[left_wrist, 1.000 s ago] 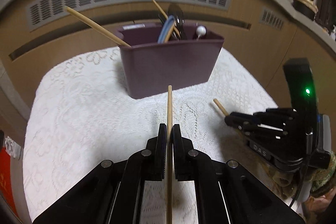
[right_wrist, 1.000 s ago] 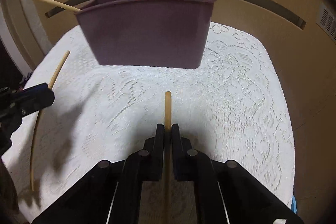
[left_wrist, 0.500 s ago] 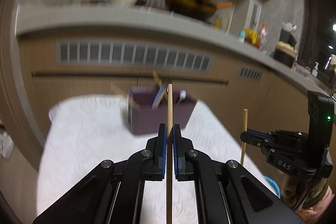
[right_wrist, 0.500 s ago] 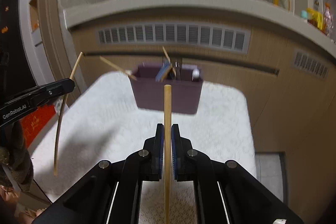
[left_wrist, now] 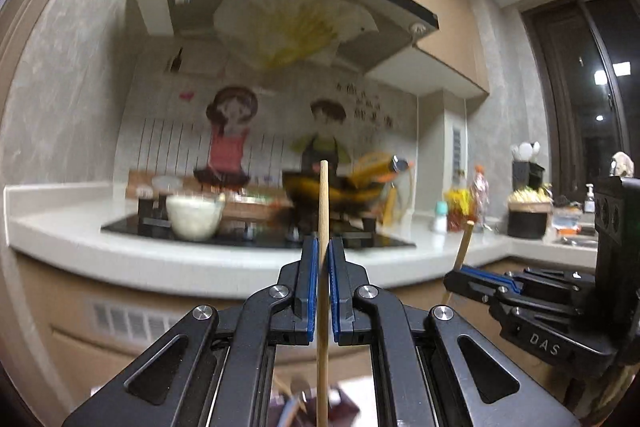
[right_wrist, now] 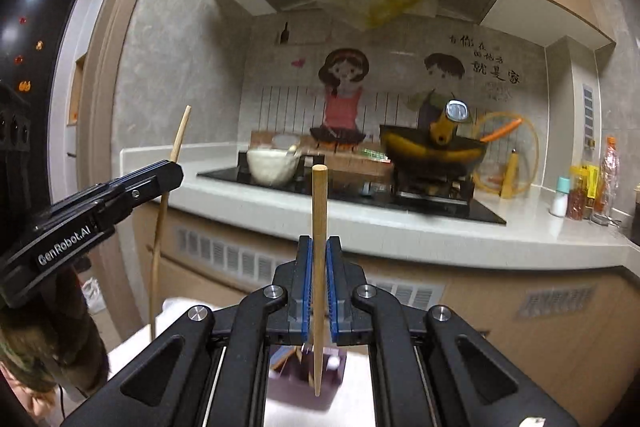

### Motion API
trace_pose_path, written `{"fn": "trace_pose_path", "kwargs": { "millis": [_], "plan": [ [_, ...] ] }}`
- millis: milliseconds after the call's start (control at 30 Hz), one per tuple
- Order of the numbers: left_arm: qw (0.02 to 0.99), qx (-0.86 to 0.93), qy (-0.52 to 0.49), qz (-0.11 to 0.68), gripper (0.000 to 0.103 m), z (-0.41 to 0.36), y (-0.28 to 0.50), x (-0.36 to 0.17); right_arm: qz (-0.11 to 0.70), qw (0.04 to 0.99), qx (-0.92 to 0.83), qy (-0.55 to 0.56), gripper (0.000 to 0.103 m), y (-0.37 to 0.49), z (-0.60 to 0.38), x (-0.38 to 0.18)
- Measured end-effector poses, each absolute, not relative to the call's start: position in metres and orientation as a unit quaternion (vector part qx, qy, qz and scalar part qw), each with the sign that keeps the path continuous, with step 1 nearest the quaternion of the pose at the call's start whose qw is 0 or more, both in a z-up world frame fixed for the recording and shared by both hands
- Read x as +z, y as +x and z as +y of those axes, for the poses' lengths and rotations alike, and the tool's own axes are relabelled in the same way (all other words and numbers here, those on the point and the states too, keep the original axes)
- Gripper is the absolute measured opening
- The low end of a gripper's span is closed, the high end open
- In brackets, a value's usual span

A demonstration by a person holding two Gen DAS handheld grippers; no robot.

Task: Organize utensils
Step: 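Lift both chopsticks upright and carry them over the purple caddy, then lower both chopsticks into the caddy and open both tools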

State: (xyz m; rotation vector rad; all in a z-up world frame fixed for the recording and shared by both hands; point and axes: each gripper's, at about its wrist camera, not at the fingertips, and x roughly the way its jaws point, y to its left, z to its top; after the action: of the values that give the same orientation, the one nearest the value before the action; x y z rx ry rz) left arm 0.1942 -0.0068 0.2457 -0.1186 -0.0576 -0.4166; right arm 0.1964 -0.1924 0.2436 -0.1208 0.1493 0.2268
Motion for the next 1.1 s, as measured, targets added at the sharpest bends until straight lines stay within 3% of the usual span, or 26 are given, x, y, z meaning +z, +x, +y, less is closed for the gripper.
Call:
{"fn": "trace_pose_path", "kwargs": {
  "millis": [167, 467, 933, 1033, 1067, 1100],
  "plan": [
    [0.977, -0.201, -0.073, -0.008, 0.006, -0.016, 0.256, 0.236, 0.079, 0.989, 0.112, -0.052, 0.007, 0.247, -0.196, 0.234],
    [0.98, -0.175, -0.069, 0.056, 0.006, -0.026, 0.336, 0.153, 0.145, 0.982, 0.124, -0.018, 0.007, 0.321, -0.199, 0.167],
    [0.964, -0.148, -0.064, 0.21, 0.006, -0.028, 0.38, 0.04, 0.275, 0.952, 0.133, -0.007, 0.007, 0.365, -0.186, 0.055],
    [0.962, -0.138, -0.047, 0.232, 0.011, -0.032, 0.377, 0.034, 0.294, 0.946, 0.135, -0.002, 0.008, 0.364, -0.186, 0.048],
    [0.961, -0.135, -0.047, 0.238, 0.017, -0.032, 0.377, 0.035, 0.304, 0.943, 0.137, -0.001, 0.009, 0.362, -0.187, 0.045],
    [0.961, -0.131, -0.049, 0.239, 0.025, -0.031, 0.374, 0.038, 0.312, 0.94, 0.137, -0.001, 0.016, 0.36, -0.187, 0.043]
  ]
}}
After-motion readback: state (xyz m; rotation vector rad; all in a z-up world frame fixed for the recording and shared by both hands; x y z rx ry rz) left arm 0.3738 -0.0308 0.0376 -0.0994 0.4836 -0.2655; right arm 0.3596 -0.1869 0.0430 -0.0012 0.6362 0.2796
